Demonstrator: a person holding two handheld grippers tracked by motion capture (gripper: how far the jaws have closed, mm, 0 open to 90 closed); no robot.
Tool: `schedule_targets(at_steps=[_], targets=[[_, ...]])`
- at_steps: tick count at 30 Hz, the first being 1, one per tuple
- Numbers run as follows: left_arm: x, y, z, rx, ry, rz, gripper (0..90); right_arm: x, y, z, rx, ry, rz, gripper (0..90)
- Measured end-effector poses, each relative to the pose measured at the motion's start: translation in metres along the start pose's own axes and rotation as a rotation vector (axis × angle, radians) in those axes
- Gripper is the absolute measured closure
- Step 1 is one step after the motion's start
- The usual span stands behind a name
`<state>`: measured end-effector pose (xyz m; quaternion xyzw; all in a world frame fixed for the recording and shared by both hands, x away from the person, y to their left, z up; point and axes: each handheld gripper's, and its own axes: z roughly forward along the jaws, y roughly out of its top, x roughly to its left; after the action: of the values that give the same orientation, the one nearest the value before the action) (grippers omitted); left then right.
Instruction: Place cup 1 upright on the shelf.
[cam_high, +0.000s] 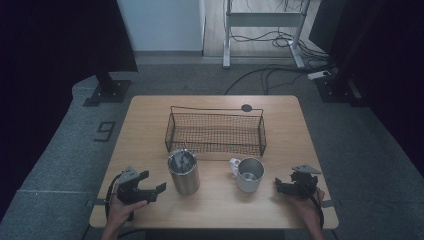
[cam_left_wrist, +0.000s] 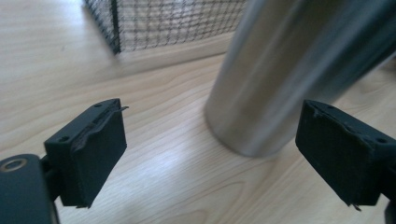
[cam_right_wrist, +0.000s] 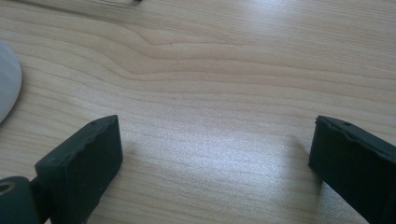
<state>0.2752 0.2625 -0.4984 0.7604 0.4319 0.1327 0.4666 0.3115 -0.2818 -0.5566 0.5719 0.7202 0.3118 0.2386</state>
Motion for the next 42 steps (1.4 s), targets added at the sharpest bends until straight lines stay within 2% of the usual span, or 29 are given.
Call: schedule_targets(at_steps=[3, 13, 28, 35, 42], targets=[[-0.008, 0.005, -0.004, -0.022, -0.025, 0.017, 7.0, 0.0, 0.0, 0.0, 0.0, -0.003, 0.003, 2.7], [-0.021, 0.011, -0.005, -0.026, -0.063, 0.048, 5.6, 0.0, 0.0, 0.0, 0.0, -0.005, 0.006, 3.1], [-0.033, 0.015, 0.002, -0.024, -0.066, 0.061, 4.7, 0.0, 0.0, 0.0, -0.002, -0.013, 0.01, 3.8], [-0.036, 0.018, 0.009, -0.024, -0.035, 0.064, 4.7, 0.0, 0.0, 0.0, -0.003, -0.012, 0.011, 3.9], [-0.04, 0.022, 0.013, -0.035, -0.039, 0.065, 4.5, -0.001, -0.001, -0.001, -0.004, -0.013, 0.011, 4.6]])
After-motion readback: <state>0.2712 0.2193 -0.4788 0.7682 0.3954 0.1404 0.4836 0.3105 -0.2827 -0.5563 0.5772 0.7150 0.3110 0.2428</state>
